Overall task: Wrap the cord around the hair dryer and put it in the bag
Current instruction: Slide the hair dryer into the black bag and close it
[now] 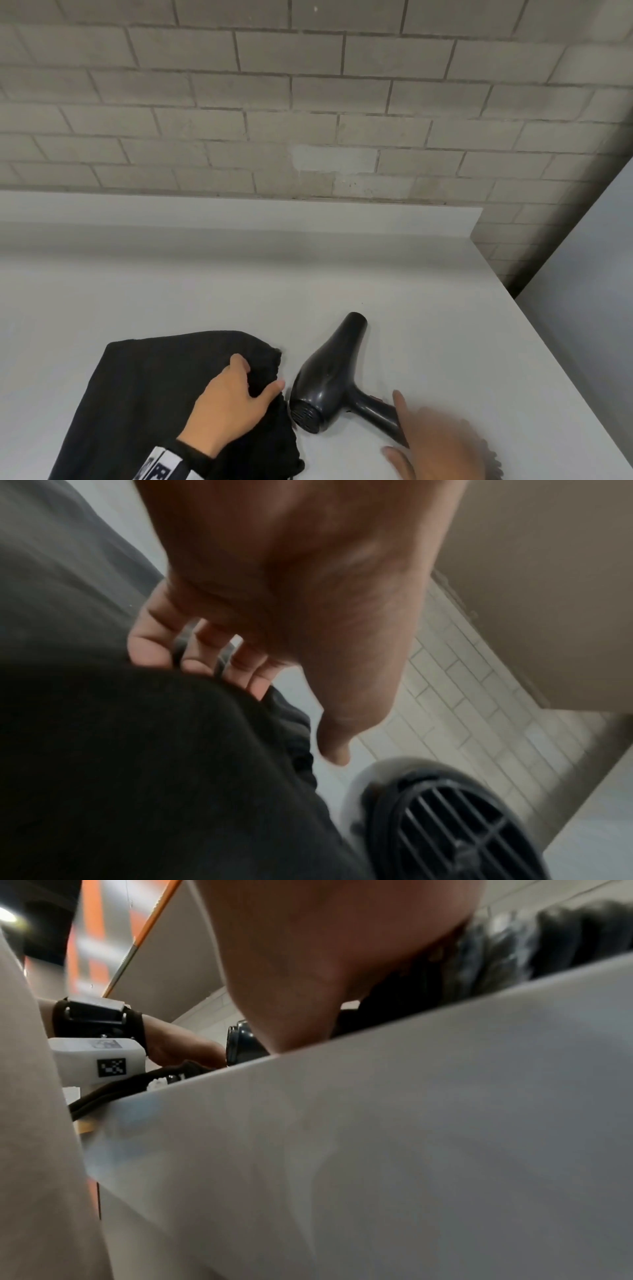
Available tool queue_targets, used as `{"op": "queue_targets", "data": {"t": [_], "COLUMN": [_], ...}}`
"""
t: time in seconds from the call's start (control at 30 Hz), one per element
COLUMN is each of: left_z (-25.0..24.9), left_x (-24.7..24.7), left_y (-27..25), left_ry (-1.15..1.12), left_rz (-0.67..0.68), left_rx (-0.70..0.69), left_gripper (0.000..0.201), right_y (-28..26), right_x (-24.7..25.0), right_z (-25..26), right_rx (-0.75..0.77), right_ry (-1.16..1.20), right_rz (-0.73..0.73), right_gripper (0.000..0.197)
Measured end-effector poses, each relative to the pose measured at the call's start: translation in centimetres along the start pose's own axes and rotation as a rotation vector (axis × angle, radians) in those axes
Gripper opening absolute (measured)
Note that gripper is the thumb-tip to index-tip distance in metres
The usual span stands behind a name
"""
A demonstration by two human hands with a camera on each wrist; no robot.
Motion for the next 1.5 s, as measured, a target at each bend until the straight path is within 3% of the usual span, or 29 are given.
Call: {"op": "queue_targets", "data": {"t": [0.13, 0.27, 0.4, 0.5, 0.6, 0.63, 0.7, 0.8, 0.9, 1.03, 1.17, 1.37, 1.5], "left_z": [-0.9, -1.9, -2.7, -3.4, -4.6, -5.1, -6.1, -7.7, -9.3, -11.1, -12.3, -13.8, -15.4], "left_x": [-0.2, 0.2, 1.6, 2.5, 2.7, 2.8, 3.0, 4.0, 5.3, 6.0, 5.8, 6.0, 6.0], "left_y": [-0.2, -0.5, -0.3, 0.4, 1.1, 1.4, 2.0, 2.5, 2.9, 3.2, 3.2, 3.2, 2.6], "left_ry": [0.100, 0.007, -0.074, -0.048, -0.019, 0.000, 0.037, 0.048, -0.066, -0.309, -0.475, -0.538, -0.527], "left_rz": [-0.040, -0.062, -0.026, -0.022, -0.003, 0.014, 0.029, 0.004, -0.004, -0.036, -0.100, -0.116, -0.088], "left_rx": [0.001, -0.038, -0.165, -0.229, -0.259, -0.267, -0.290, -0.352, -0.397, -0.399, -0.382, -0.456, -0.549], "left_gripper": [0.062, 0.047, 0.034, 0.023, 0.031, 0.033, 0.035, 0.035, 0.033, 0.032, 0.028, 0.028, 0.023], "right_y": [0.9, 1.0, 1.2, 1.2, 1.1, 1.1, 1.1, 0.8, 0.1, -0.3, -0.4, -0.5, -1.2], "right_x": [0.1, 0.8, 2.9, 5.6, 8.0, 9.0, 10.0, 9.8, 9.3, 8.4, 7.0, 5.9, 5.8], "right_z": [0.5, 0.4, -0.5, -1.1, -1.7, -1.7, -2.0, -1.9, -1.7, -1.3, -1.0, -0.5, 0.2], "right_rx": [0.045, 0.072, 0.049, -0.042, -0.123, -0.125, -0.182, -0.234, -0.254, -0.226, -0.214, -0.039, 0.025], "right_ry": [0.017, 0.081, 0.306, 0.644, 1.153, 1.317, 1.608, 1.906, 2.059, 2.083, 2.019, 1.784, 1.619], "right_rz": [0.048, 0.040, 0.050, -0.004, 0.072, 0.107, 0.192, 0.326, 0.393, 0.426, 0.516, 0.608, 0.582], "right_gripper": [0.056, 0.057, 0.058, 0.030, 0.032, 0.035, 0.067, 0.064, 0.070, 0.083, 0.078, 0.064, 0.058]}}
Point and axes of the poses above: each hand's wrist, its own y-axis towards the middle knuckle, its own x-axis out of the back of the hand, z = x × y, the point moved 3 cm from there along y, towards the middle knuckle
